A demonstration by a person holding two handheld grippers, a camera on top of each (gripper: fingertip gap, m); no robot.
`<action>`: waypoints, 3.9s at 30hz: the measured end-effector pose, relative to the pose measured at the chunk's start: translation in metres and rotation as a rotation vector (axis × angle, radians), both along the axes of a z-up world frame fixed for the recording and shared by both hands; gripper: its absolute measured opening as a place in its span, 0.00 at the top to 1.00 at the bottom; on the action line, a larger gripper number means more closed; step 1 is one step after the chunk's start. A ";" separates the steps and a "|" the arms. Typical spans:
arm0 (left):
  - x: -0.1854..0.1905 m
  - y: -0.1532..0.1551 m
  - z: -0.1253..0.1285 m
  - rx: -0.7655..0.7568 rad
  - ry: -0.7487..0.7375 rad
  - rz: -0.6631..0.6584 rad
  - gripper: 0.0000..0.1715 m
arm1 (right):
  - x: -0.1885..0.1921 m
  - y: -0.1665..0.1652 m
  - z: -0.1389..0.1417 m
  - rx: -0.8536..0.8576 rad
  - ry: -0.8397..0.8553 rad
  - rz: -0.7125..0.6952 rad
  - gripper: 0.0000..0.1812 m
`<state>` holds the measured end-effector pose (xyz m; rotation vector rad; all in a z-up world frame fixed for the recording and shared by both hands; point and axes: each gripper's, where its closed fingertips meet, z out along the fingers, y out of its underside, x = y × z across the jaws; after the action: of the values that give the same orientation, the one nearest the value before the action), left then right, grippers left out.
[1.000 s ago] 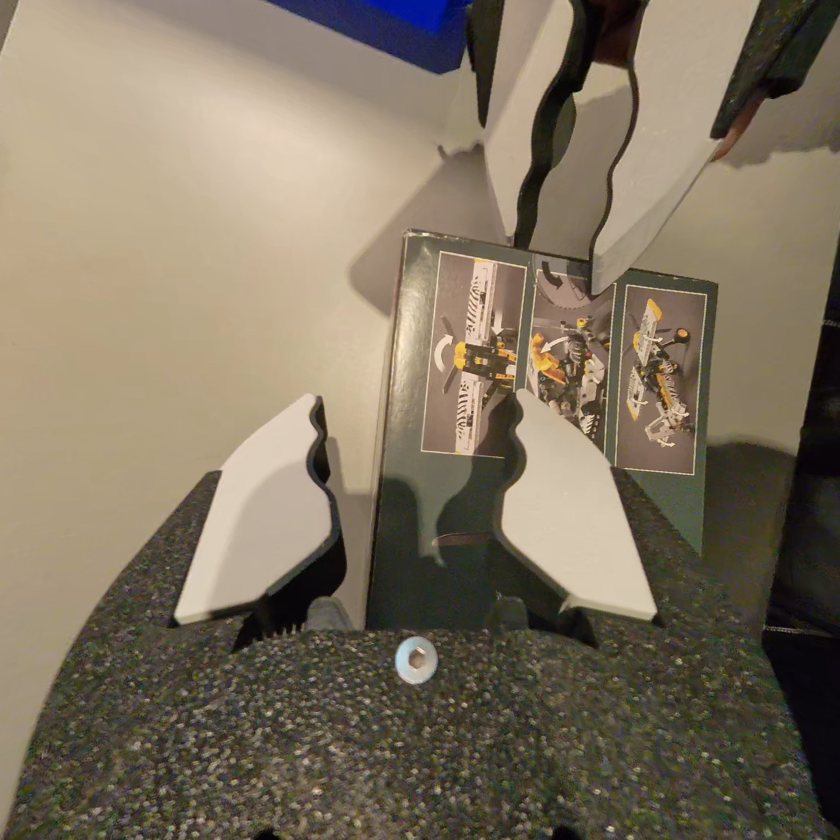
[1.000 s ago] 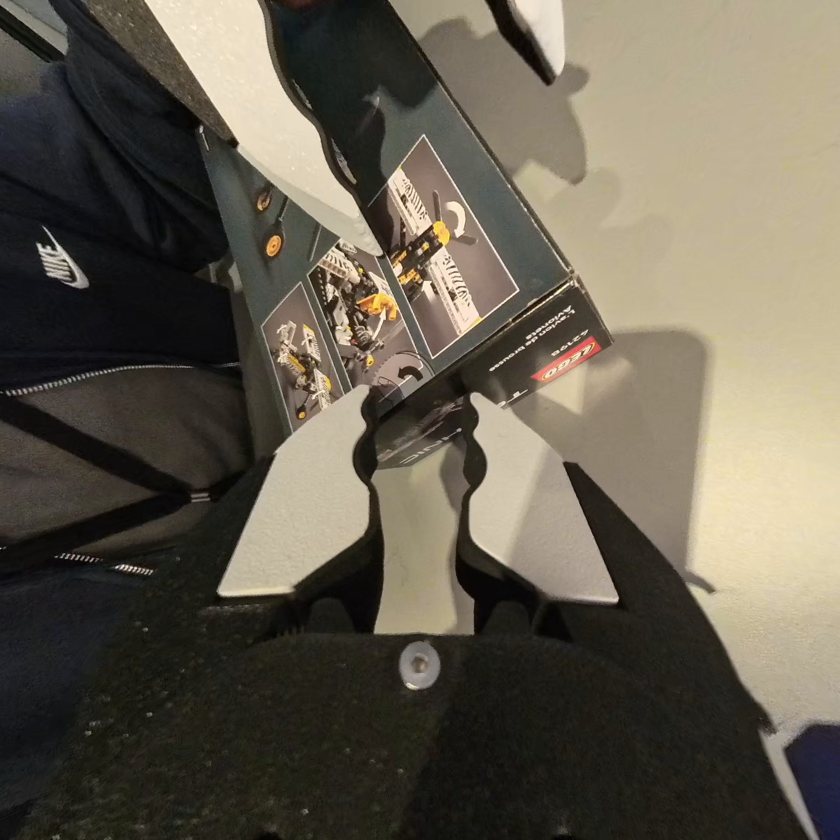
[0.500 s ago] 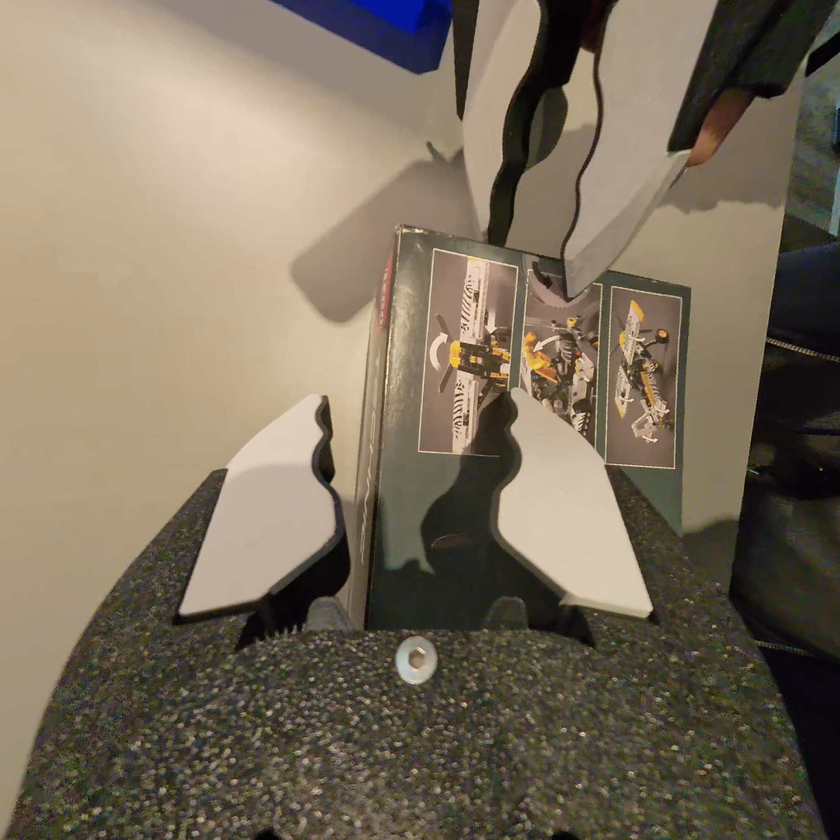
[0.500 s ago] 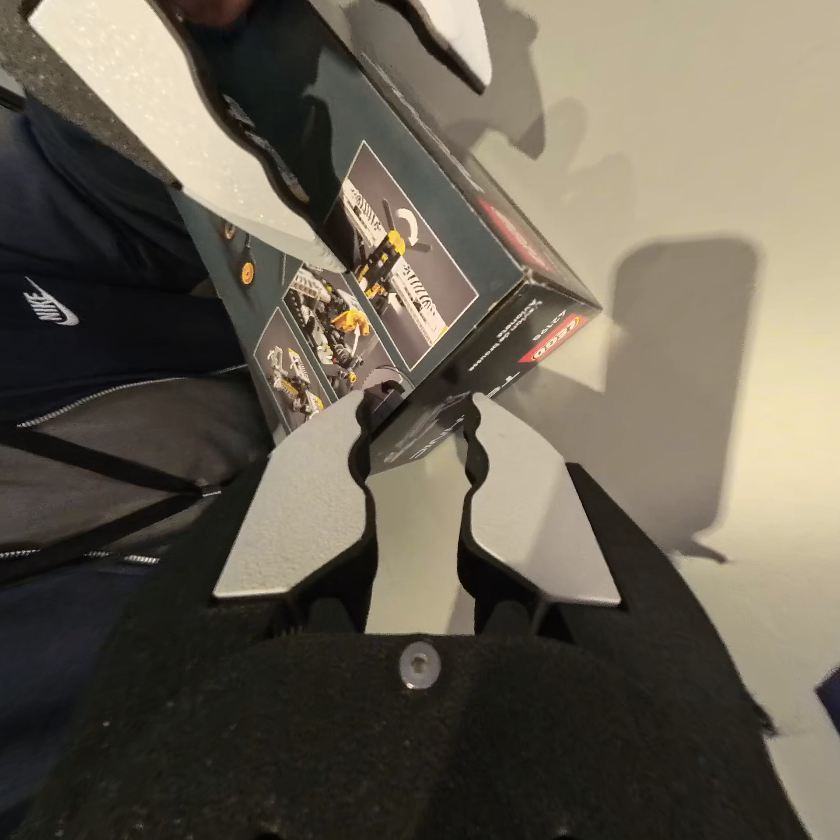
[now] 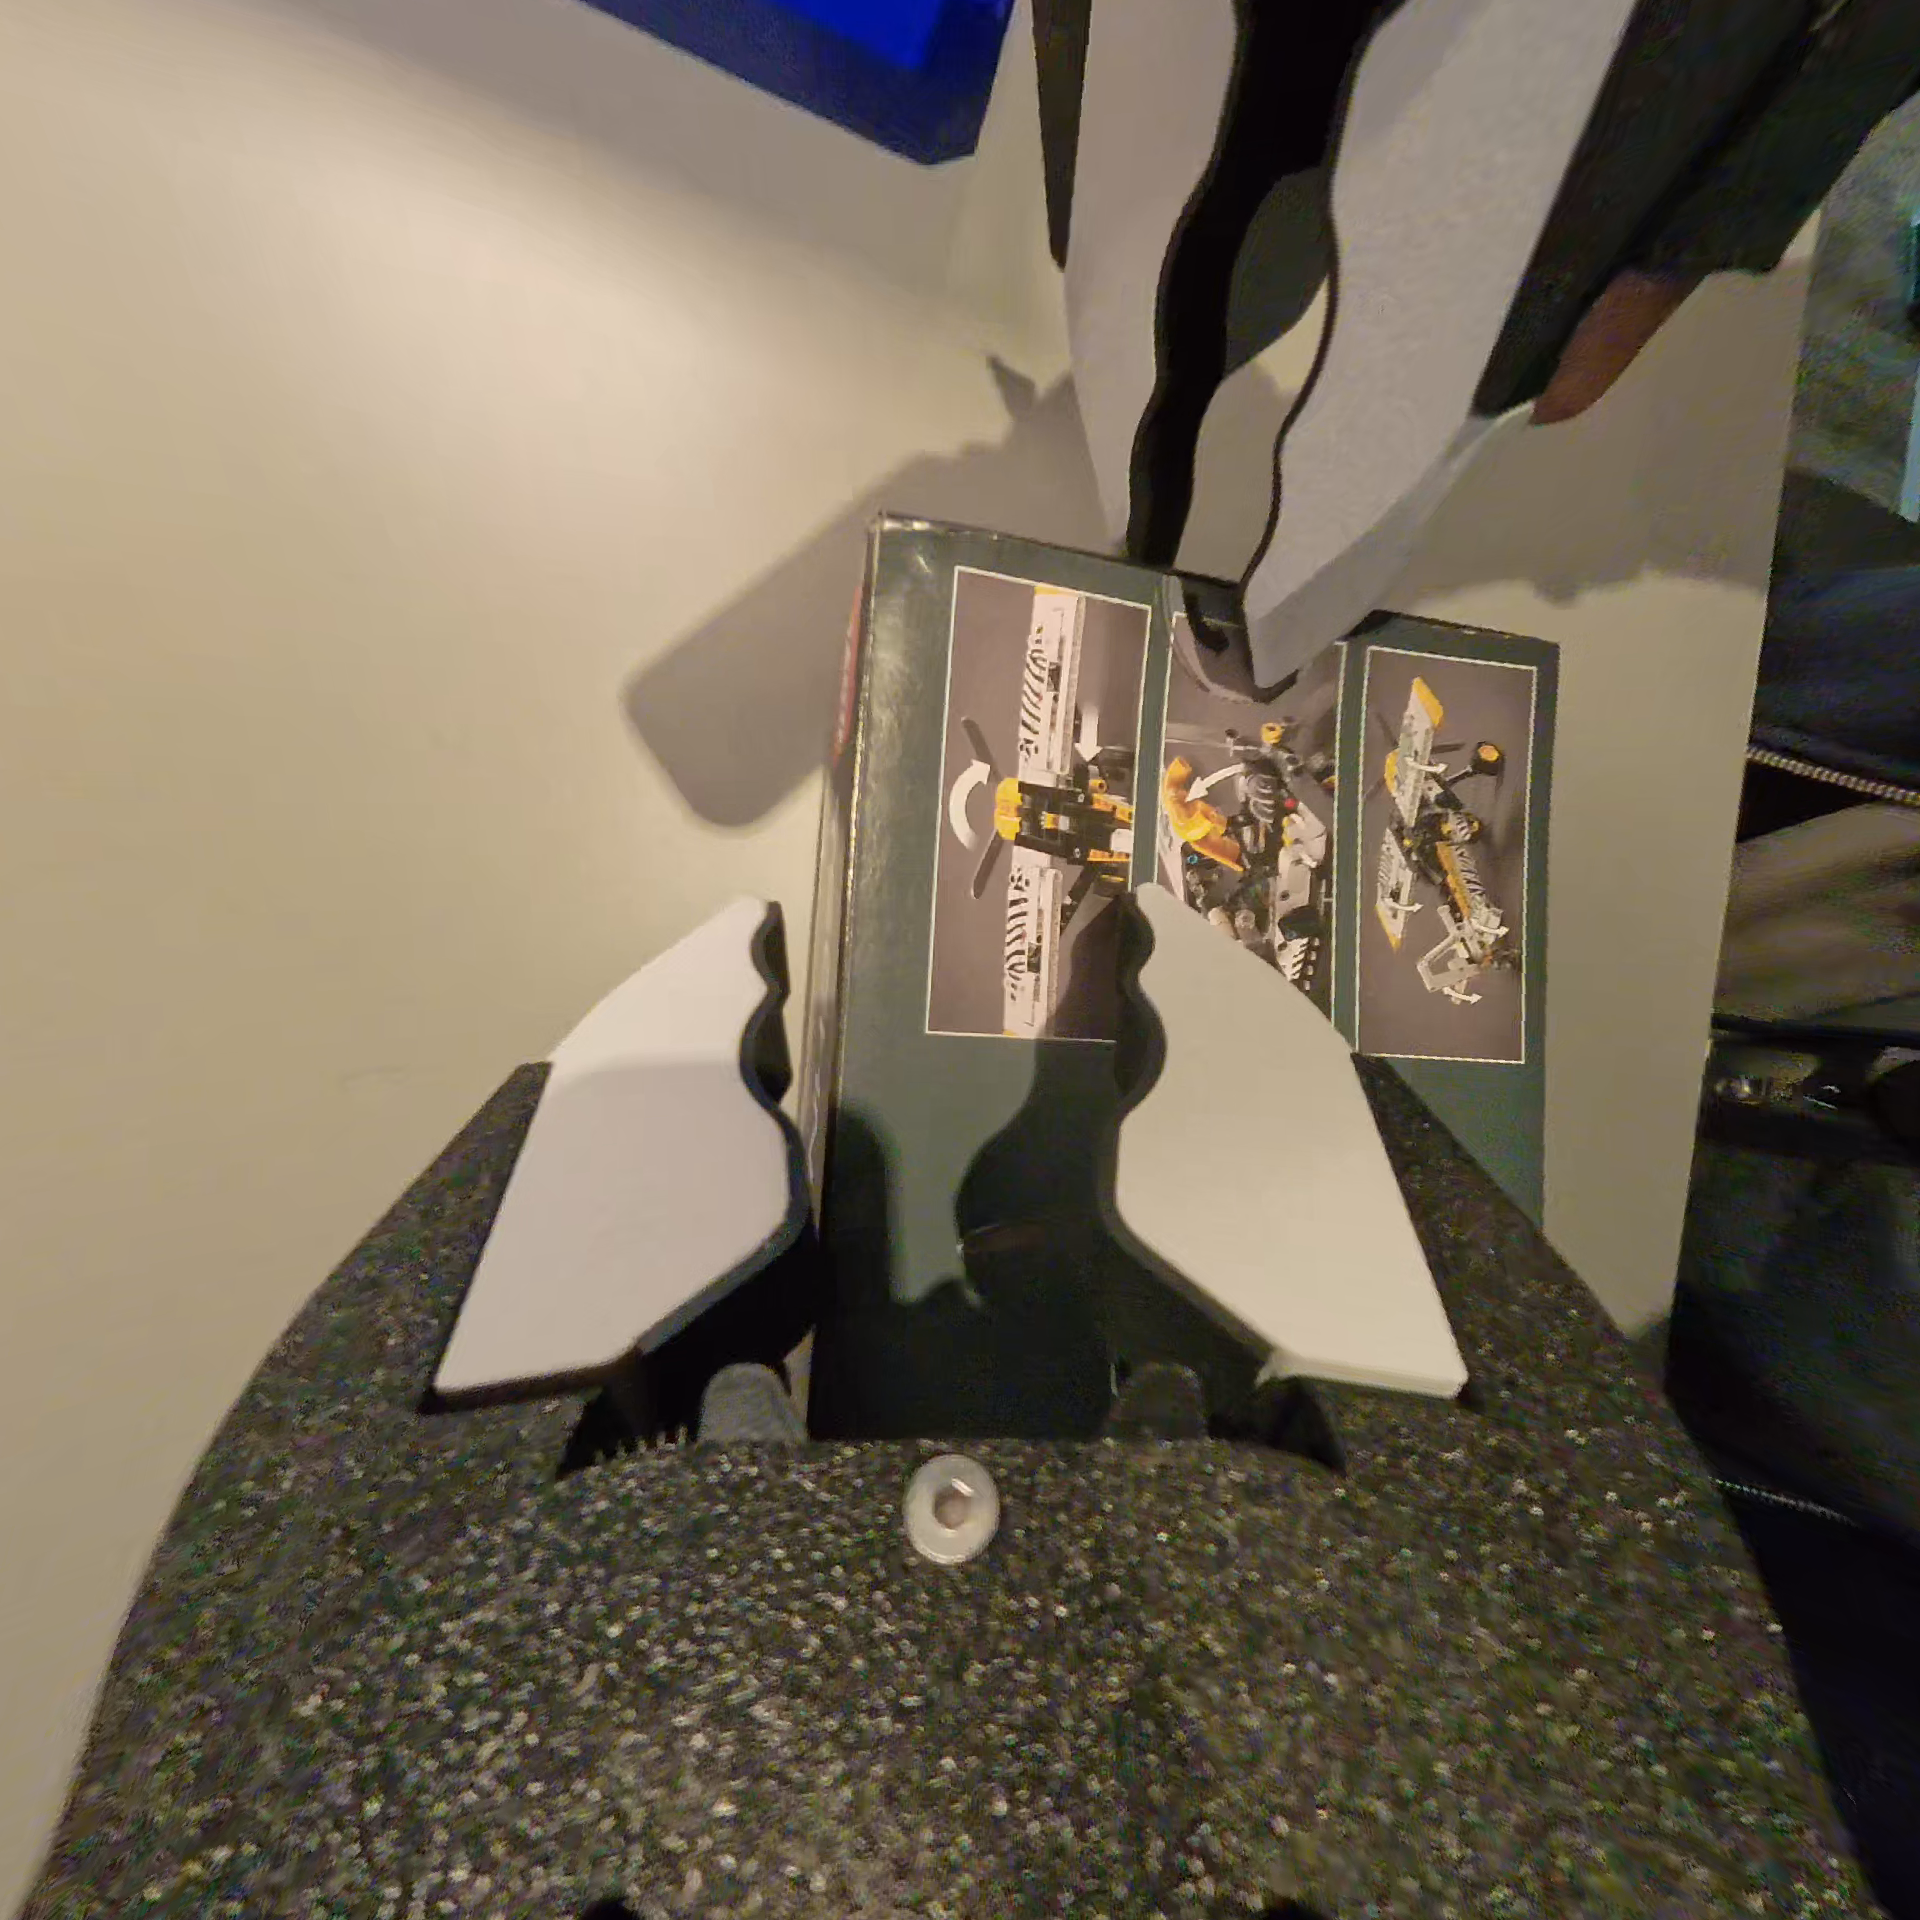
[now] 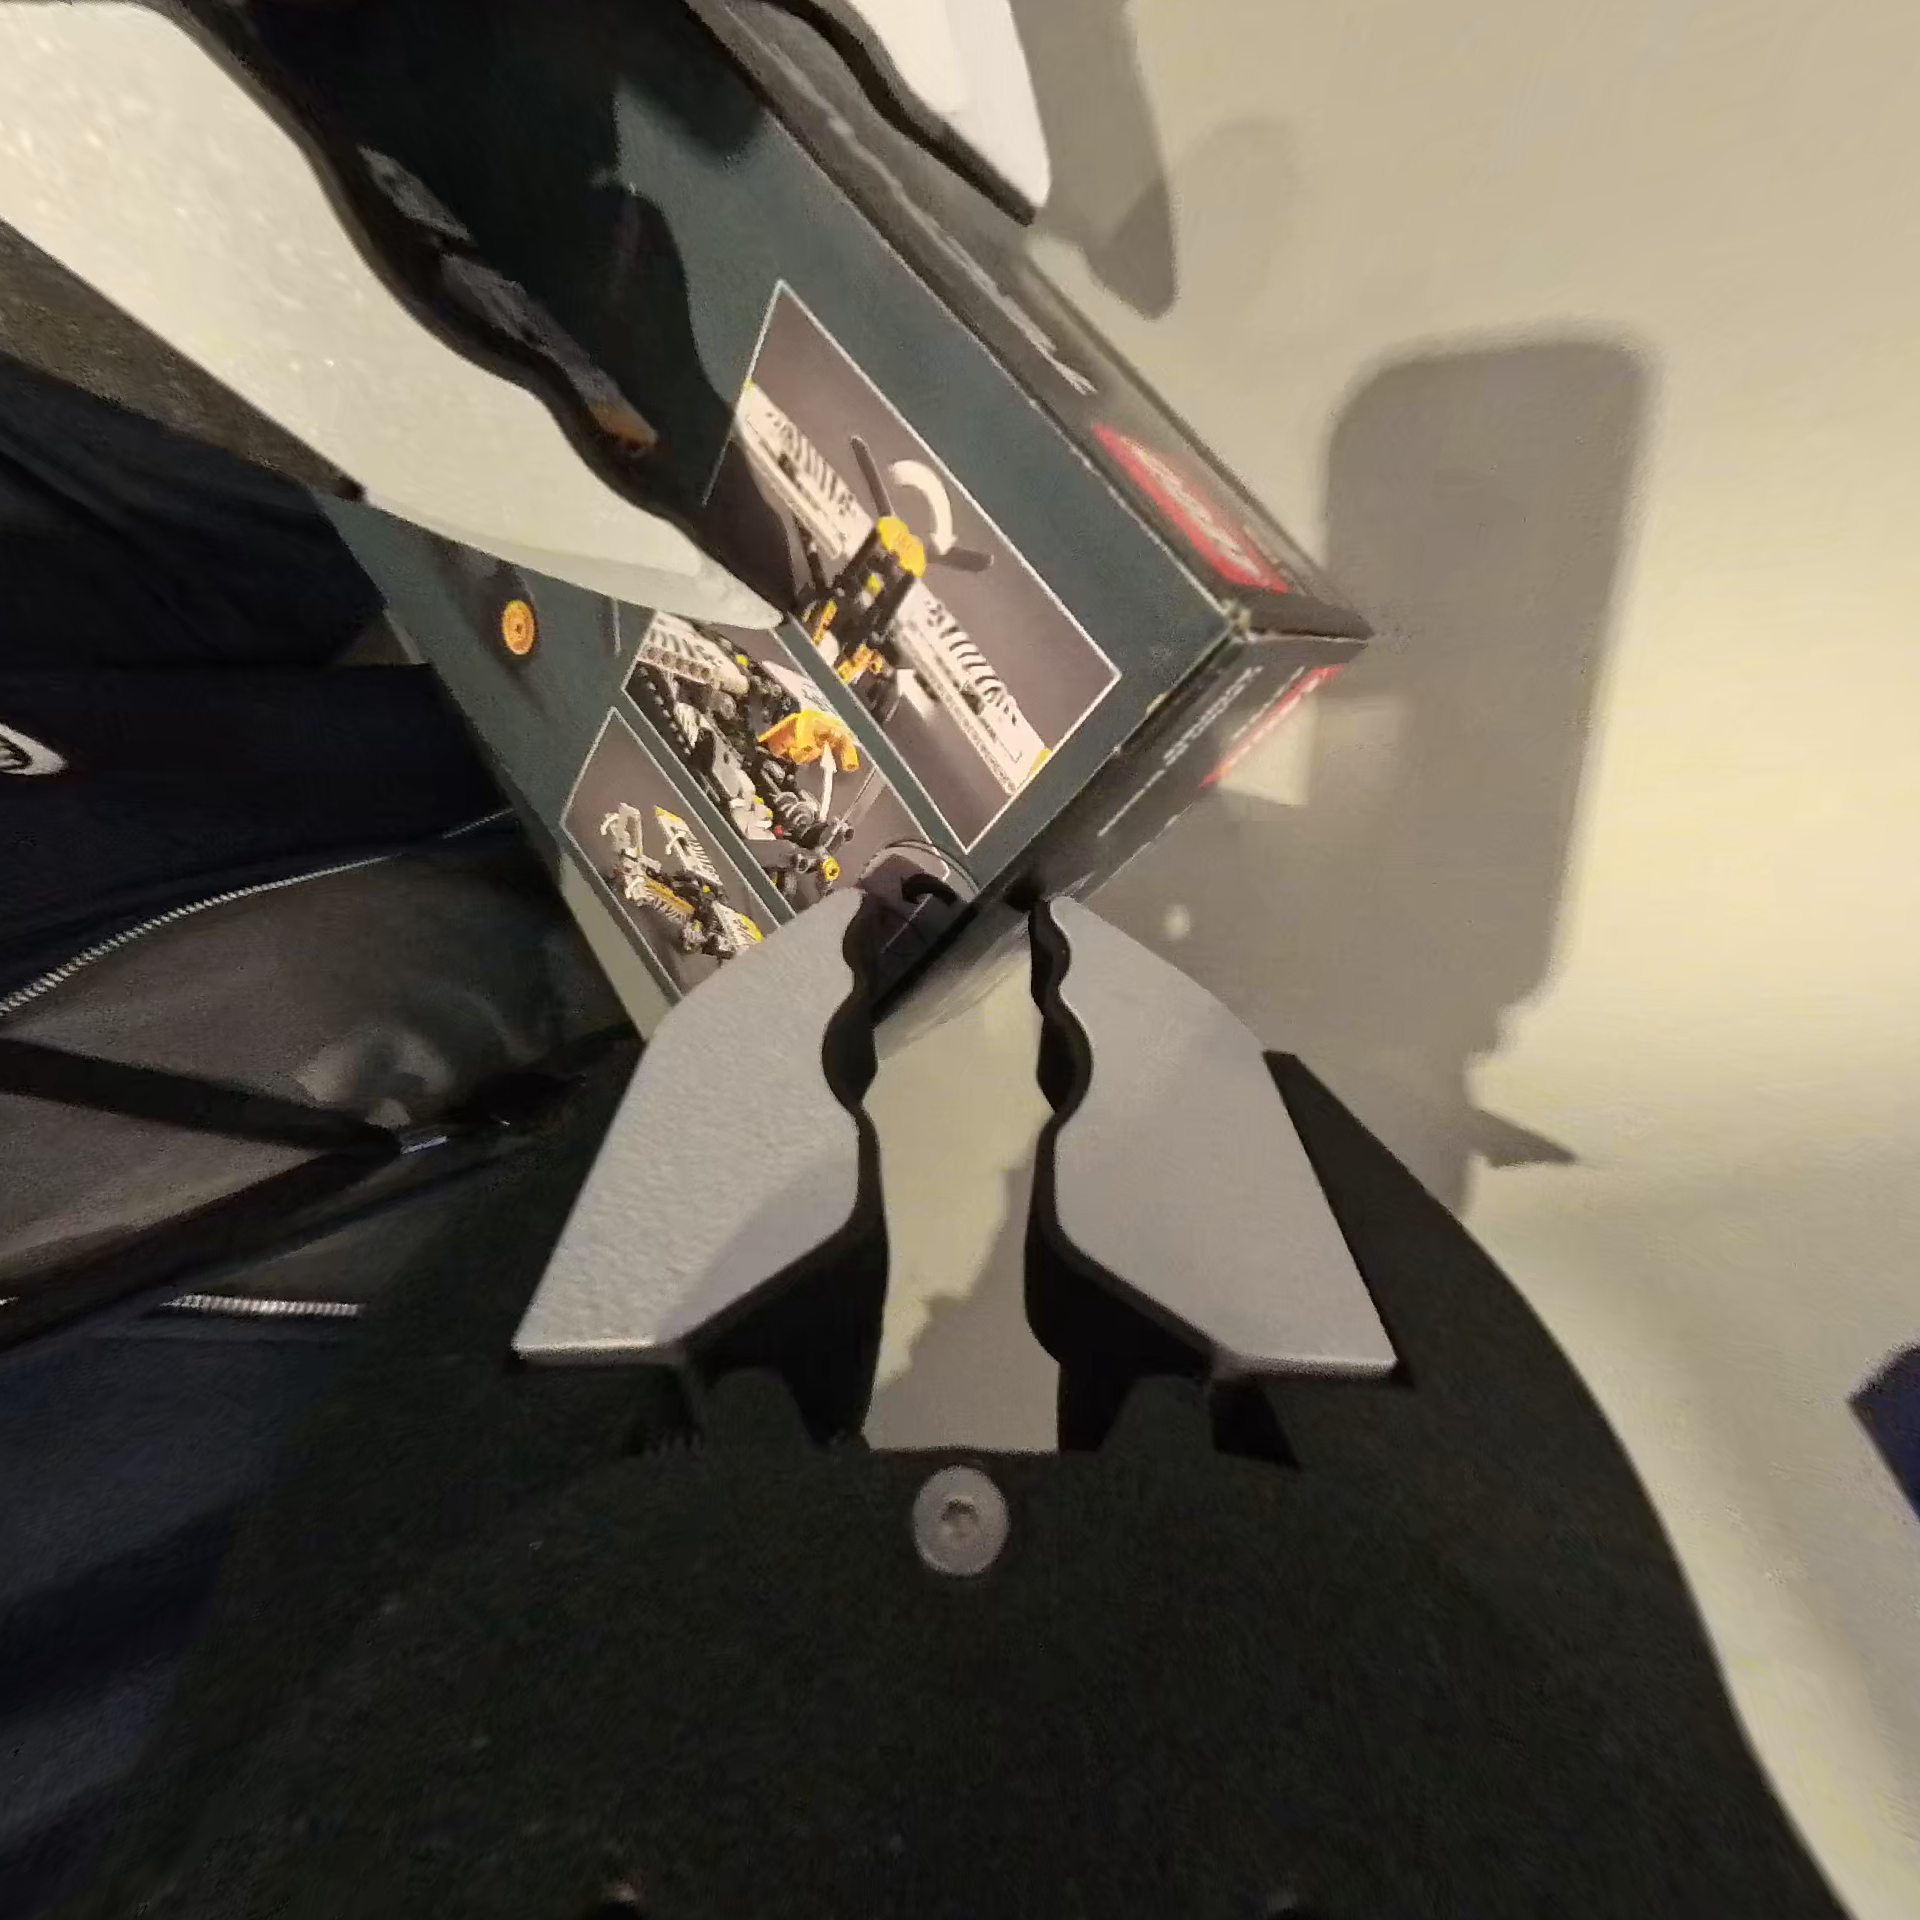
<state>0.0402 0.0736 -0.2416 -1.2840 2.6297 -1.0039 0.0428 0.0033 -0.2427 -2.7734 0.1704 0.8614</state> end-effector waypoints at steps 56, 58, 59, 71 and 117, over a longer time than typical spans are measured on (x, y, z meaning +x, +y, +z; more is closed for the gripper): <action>0.000 0.001 0.001 -0.044 0.003 0.016 0.68 | 0.010 0.006 0.003 0.107 -0.113 -0.126 0.92; 0.000 0.001 0.001 -0.044 0.003 0.019 0.68 | 0.011 0.006 0.002 0.145 -0.081 -0.145 0.92; 0.001 0.001 0.001 -0.043 0.001 0.020 0.68 | 0.011 0.005 0.002 0.160 -0.070 -0.155 0.93; 0.002 -0.001 0.001 -0.037 -0.005 0.025 0.68 | 0.014 0.003 0.002 0.253 -0.009 -0.193 0.95; 0.005 -0.002 0.000 -0.032 -0.022 0.045 0.69 | 0.024 0.007 0.002 0.106 -0.094 0.004 0.94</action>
<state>0.0456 0.0711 -0.2411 -1.3248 2.5667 -1.0514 0.0666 0.0104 -0.2405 -2.7093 0.1000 0.7168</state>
